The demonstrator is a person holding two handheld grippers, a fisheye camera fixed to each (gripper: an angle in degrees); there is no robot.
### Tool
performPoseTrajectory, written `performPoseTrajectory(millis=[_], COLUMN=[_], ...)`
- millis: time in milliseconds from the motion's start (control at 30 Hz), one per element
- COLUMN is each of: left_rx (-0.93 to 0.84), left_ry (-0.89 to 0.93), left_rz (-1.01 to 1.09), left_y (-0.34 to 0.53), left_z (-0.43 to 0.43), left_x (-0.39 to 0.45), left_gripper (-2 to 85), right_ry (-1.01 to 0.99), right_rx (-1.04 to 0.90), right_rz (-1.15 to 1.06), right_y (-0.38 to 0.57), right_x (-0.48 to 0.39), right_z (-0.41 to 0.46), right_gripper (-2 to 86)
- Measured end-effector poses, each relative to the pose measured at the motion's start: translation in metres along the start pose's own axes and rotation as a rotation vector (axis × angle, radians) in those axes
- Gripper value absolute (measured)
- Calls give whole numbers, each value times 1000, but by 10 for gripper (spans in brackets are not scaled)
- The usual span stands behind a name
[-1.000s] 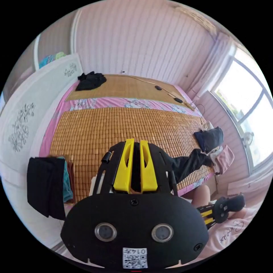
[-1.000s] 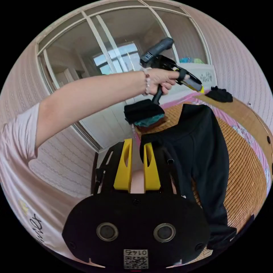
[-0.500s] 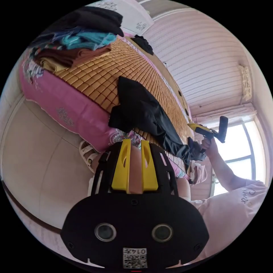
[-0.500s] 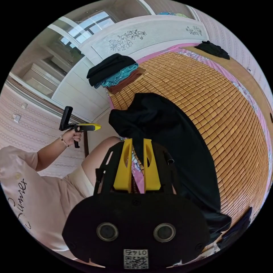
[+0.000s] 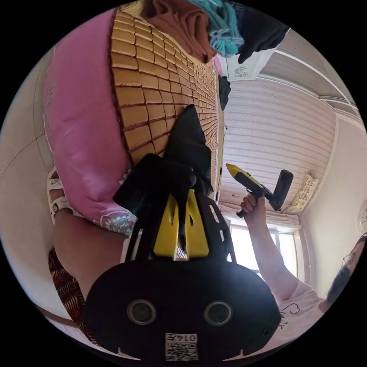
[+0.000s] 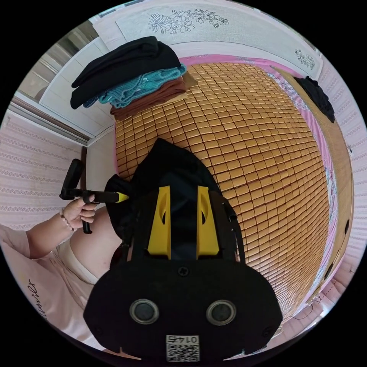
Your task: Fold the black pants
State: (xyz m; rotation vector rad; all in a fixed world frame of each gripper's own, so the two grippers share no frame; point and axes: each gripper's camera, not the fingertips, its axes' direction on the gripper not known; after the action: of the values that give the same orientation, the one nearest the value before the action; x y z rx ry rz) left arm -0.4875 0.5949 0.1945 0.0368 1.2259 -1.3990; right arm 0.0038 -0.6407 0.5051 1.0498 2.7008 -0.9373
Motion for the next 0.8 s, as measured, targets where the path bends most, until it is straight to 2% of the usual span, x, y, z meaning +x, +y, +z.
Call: performPoseTrajectory(millis=[33,67,100,133,167,200,233,300,400,500,667,733,800], left_rx=[19,74,112,117,120,121,125,125,94,107,96,108,143], left_ry=[9,73,124,115,77,37,19,-25,-156,-162,-205,-200,-149], left_rz=[26,141,360,489,710,765,726,452,206,132,153,159,220], left_y=[-3,-7,-4,1,15,22,22,9,5,5,0,-2,-7], left_z=[-6,-21,-40,-49,-65,-78,-85,-103,-115,-128,-141,-146,-157], left_x=[6,28,65,86,118,128,124,71,6,-14,-7,-4,14], left_gripper=[-5,-7,-8,-8,-9,-9,-9,-9,-9,-9,-8,-8,-8], right_ry=[13,11,-6,-31,-39,-45,-48,-66,-86,-60,48,54,70], right_rx=[9,16,37,76,101,140,167,186,130,41,-93,-97,-79], right_rz=[-1,4,20,42,51,72,93,119,124,87,68,13,-23], right_y=[1,2,4,6,8,11,12,10,-6,-34,-72,-76,-77], right_x=[10,15,27,39,45,56,66,81,91,87,84,86,93], right_z=[6,8,11,11,11,11,15,28,71,124,196,204,200], right_gripper=[101,100,98,97,97,98,99,105,119,132,117,13,5])
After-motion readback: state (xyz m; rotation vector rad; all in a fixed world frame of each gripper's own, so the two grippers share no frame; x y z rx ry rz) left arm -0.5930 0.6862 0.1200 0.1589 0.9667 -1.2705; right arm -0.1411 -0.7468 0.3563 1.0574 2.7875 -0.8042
